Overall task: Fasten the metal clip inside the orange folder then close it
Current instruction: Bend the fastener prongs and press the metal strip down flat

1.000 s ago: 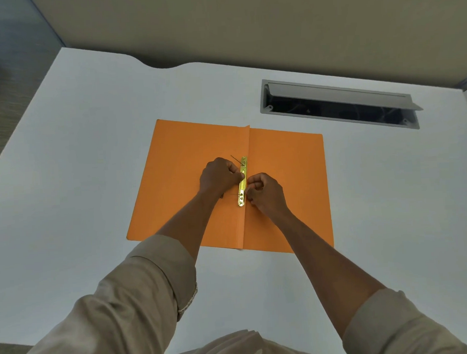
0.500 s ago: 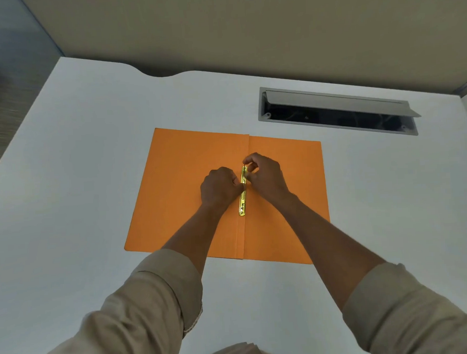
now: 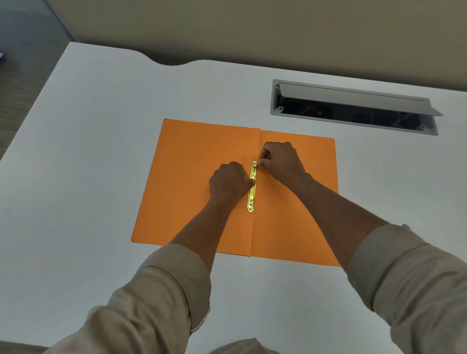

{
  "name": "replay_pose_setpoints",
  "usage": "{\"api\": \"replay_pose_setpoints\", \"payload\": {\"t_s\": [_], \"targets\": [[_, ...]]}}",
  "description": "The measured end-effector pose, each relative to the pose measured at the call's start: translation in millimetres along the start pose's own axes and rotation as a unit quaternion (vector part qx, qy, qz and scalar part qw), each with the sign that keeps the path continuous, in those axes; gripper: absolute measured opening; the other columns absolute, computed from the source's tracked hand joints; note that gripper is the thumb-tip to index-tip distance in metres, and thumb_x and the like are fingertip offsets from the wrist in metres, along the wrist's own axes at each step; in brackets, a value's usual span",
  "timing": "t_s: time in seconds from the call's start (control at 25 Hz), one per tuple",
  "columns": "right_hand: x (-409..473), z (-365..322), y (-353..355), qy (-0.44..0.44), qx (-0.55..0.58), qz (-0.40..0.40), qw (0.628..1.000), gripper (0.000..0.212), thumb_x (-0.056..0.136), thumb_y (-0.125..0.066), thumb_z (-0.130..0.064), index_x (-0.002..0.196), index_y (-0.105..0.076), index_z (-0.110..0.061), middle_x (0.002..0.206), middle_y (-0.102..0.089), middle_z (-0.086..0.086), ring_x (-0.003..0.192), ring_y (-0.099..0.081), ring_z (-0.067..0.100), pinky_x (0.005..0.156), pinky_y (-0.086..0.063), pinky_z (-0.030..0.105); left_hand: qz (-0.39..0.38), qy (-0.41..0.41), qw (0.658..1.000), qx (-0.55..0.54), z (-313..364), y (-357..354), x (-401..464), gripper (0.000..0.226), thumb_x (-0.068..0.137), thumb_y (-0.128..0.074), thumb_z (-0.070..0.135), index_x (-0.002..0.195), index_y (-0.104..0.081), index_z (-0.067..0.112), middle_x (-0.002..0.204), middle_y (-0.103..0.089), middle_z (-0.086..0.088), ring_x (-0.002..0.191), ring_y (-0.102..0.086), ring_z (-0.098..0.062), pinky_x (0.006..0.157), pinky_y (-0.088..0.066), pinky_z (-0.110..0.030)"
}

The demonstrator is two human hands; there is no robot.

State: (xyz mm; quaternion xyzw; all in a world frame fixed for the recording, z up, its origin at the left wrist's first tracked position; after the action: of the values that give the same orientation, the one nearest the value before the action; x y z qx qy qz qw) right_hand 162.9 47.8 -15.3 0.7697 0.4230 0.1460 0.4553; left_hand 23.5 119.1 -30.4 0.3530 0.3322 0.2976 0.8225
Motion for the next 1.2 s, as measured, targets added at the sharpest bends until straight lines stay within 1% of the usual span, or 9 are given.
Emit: {"api": "replay_pose_setpoints", "payload": {"t_s": [0.08, 0.2, 0.36, 0.56, 0.72, 0.88, 1.04, 1.12, 1.2], "targets": [[1.3, -2.7, -4.0, -0.006, -0.001, -0.001, 1.000, 0.009, 0.077, -0.074, -0.021, 0.080, -0.069, -0.014, 0.082, -0.071, 0.001, 0.083, -0.063, 0.020, 0.073, -0.052, 0.038, -0.004, 0.000, 1.000, 0.002, -0.1, 0.0, 0.9, 0.019, 0.072, -0.077, 0.041, 0.077, -0.070, 0.023, 0.083, -0.071, 0.004, 0.079, -0.067, -0.021, 0.067, -0.051, -0.029], [2.5, -7.9, -10.4, -0.008, -0.008, 0.002, 1.000, 0.009, 0.076, -0.073, -0.023, 0.078, -0.067, -0.016, 0.081, -0.071, -0.001, 0.081, -0.064, 0.020, 0.070, -0.052, 0.038, -0.008, 0.003, 1.000, 0.003, -0.2, 0.1, 2.3, 0.020, 0.072, -0.076, 0.041, 0.078, -0.070, 0.023, 0.084, -0.071, 0.004, 0.079, -0.067, -0.021, 0.069, -0.053, -0.030], [4.0, -4.3, -13.9, -0.022, -0.022, 0.010, 0.999, 0.012, 0.078, -0.071, -0.024, 0.075, -0.064, -0.016, 0.081, -0.069, 0.000, 0.082, -0.062, 0.022, 0.066, -0.047, 0.035, -0.007, 0.004, 1.000, 0.004, 0.8, 0.1, 2.2, 0.022, 0.072, -0.078, 0.043, 0.076, -0.070, 0.023, 0.081, -0.071, 0.004, 0.077, -0.067, -0.020, 0.068, -0.054, -0.031], [1.9, 5.9, -12.6, -0.048, -0.004, 0.016, 0.999, 0.014, 0.079, -0.072, -0.025, 0.075, -0.066, -0.013, 0.082, -0.071, 0.000, 0.084, -0.061, 0.021, 0.072, -0.051, 0.038, -0.007, 0.005, 1.000, 0.006, 1.2, 1.4, 1.8, 0.020, 0.072, -0.077, 0.041, 0.074, -0.069, 0.023, 0.079, -0.071, 0.004, 0.076, -0.067, -0.020, 0.066, -0.051, -0.029], [7.9, 5.4, -10.4, -0.048, -0.005, 0.009, 0.999, 0.012, 0.077, -0.075, -0.022, 0.076, -0.068, -0.013, 0.083, -0.071, 0.000, 0.083, -0.061, 0.020, 0.071, -0.050, 0.037, -0.011, -0.002, 1.000, 0.012, 3.0, 0.7, 1.0, 0.020, 0.073, -0.077, 0.041, 0.076, -0.070, 0.022, 0.080, -0.072, 0.003, 0.077, -0.068, -0.020, 0.070, -0.056, -0.032], [17.5, -2.3, -9.2, -0.011, -0.040, -0.002, 0.999, 0.006, 0.078, -0.071, -0.016, 0.076, -0.065, -0.017, 0.073, -0.060, -0.009, 0.075, -0.057, 0.016, 0.059, -0.034, 0.028, -0.019, -0.002, 1.000, 0.017, 3.5, 1.3, 2.6, 0.021, 0.073, -0.078, 0.041, 0.077, -0.070, 0.023, 0.083, -0.072, 0.003, 0.079, -0.068, -0.020, 0.070, -0.055, -0.032], [26.7, -9.5, -12.0, 0.073, -0.114, -0.020, 0.991, 0.005, 0.080, -0.064, -0.012, 0.080, -0.063, -0.017, 0.071, -0.060, -0.006, 0.073, -0.062, 0.020, 0.054, -0.030, 0.025, -0.026, -0.004, 1.000, 0.017, 3.9, 2.7, 4.4, 0.021, 0.073, -0.078, 0.041, 0.076, -0.068, 0.022, 0.083, -0.072, 0.002, 0.079, -0.067, -0.021, 0.068, -0.051, -0.030], [29.9, -8.2, -13.5, 0.091, -0.121, -0.026, 0.988, 0.010, 0.083, -0.062, -0.012, 0.092, -0.062, -0.017, 0.073, -0.063, -0.005, 0.074, -0.063, 0.019, 0.055, -0.037, 0.025, -0.027, -0.003, 0.999, 0.016, 4.2, 2.8, 3.8, 0.020, 0.074, -0.078, 0.040, 0.078, -0.070, 0.022, 0.085, -0.073, 0.002, 0.080, -0.068, -0.021, 0.070, -0.053, -0.031], [30.2, -5.0, -13.1, 0.078, -0.092, -0.032, 0.992, 0.022, 0.086, -0.062, -0.011, 0.107, -0.060, -0.017, 0.081, -0.070, 0.000, 0.076, -0.064, 0.019, 0.064, -0.050, 0.030, -0.025, -0.002, 1.000, 0.016, 3.9, 2.7, 3.3, 0.020, 0.074, -0.078, 0.040, 0.078, -0.070, 0.022, 0.085, -0.072, 0.002, 0.080, -0.067, -0.021, 0.070, -0.054, -0.031]]}}
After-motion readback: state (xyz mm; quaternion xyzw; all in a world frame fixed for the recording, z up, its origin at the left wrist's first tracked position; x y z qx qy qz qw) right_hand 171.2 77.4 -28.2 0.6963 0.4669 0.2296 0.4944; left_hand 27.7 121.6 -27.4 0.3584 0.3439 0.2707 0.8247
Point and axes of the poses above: each hand's wrist, its own x-axis towards the middle knuckle, its own y-axis out of the back of the hand, z = x × y, the point moved 3 cm from there along x, towards the middle knuckle
